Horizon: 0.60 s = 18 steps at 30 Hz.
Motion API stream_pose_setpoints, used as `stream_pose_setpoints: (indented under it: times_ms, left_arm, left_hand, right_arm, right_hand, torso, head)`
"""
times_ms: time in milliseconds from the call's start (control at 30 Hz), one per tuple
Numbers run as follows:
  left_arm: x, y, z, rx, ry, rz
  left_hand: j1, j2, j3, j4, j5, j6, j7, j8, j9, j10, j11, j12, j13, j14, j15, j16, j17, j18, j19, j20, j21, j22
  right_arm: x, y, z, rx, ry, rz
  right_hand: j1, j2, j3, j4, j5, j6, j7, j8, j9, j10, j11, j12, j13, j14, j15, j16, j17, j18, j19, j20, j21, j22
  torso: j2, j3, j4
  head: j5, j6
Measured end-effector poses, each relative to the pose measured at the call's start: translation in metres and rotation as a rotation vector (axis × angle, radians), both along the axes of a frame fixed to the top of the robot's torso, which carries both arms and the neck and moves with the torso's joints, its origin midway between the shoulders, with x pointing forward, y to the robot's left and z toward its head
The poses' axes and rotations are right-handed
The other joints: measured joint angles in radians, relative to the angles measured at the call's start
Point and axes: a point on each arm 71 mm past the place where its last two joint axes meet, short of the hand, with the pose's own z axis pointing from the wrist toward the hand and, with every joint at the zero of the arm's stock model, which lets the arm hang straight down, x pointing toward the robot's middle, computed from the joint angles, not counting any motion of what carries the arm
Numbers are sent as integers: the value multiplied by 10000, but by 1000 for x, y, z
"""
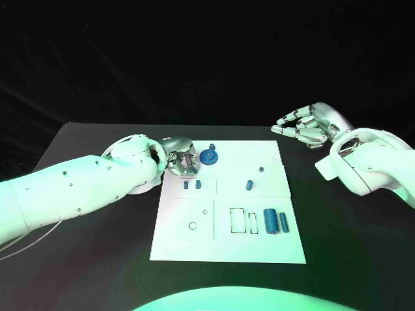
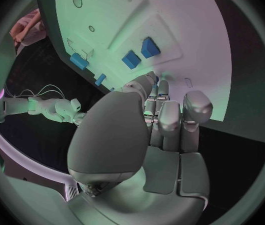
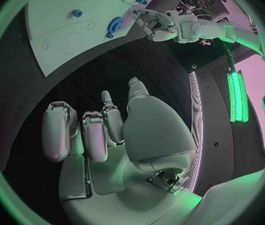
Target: Assemble the parts on the task board
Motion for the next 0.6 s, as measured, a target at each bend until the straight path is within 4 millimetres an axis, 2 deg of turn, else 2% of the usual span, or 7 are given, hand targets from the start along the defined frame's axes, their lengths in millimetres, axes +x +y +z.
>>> stream_pose_setpoints:
  times_ms: [300,600]
  left_arm:
    - [1,-1,-2,50,47,49]
    - [1,-2,-2,40,62,34]
  left_hand:
    - [-94,-93,106,-49,0,-180,180,-253,-116,2,71,-159,9,-36,36,-39,-10,-1,-73,72,0,-21]
    - [-133,-53,135,-79,0,-179,179,-254,-136,1,72,-159,14,-36,36,-39,-65,-1,-72,72,-16,-20]
  right_arm:
    - [0,0,0,2,1,3]
    - [0,0,0,3,1,5]
  right_hand:
    - [0,0,0,0,0,0,0,0,0,0,0,0,0,0,0,0,0,0,0,0,0,6]
    - [0,0,0,0,0,0,0,0,0,0,0,0,0,0,0,0,-1,1,0,0,0,7]
  torso:
    - [0,0,-1]
    - [2,4,-6]
  head:
    - [-15,-8]
    - [-20,-20]
